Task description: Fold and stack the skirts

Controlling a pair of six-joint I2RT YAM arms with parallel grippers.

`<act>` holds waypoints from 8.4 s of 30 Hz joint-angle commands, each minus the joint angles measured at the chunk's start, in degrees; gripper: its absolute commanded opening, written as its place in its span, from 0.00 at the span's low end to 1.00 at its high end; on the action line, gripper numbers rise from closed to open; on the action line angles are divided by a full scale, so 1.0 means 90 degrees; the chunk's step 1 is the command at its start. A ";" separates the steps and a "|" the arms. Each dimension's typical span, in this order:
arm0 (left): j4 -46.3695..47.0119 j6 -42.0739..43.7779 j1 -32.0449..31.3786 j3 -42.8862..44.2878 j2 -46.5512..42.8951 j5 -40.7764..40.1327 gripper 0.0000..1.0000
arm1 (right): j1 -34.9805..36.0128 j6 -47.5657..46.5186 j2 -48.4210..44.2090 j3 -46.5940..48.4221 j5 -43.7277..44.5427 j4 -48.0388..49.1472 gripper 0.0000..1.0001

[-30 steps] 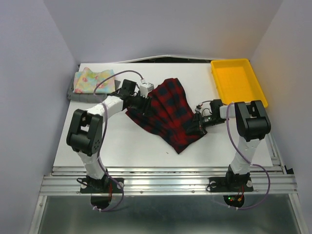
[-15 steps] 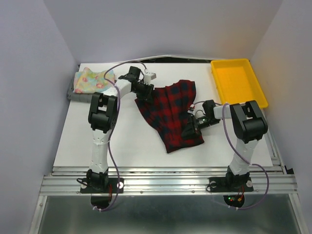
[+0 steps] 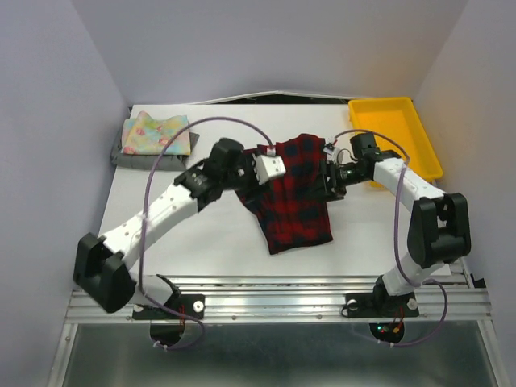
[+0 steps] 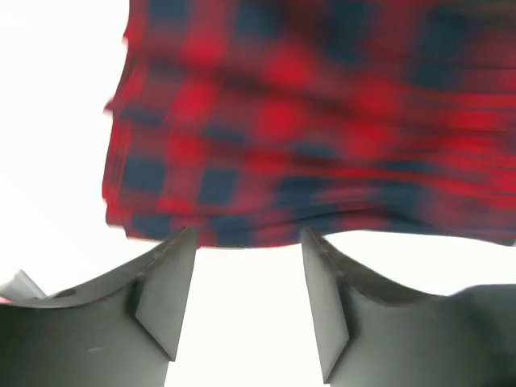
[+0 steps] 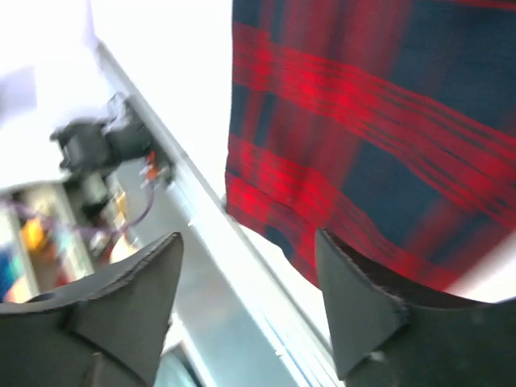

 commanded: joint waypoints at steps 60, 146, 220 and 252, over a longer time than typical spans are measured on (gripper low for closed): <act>0.2554 -0.1532 -0.3881 -0.1911 -0.0512 -0.2473 0.80 | -0.1003 0.1263 0.0242 -0.1249 -0.0061 -0.0525 0.01; -0.4849 0.0429 -0.3021 0.2463 0.1169 -0.0069 0.00 | 0.0823 -0.3200 0.4138 0.5130 0.0594 -0.0730 0.54; 0.0628 0.1700 -0.1077 0.1264 0.3288 -0.2295 0.00 | 0.0931 -0.2175 0.4529 0.4240 -0.0364 -0.0896 0.09; -0.1393 -0.0702 -0.0004 0.3980 0.2754 -0.1145 0.99 | -0.0856 -0.1483 0.1318 0.4798 0.0412 -0.1248 0.49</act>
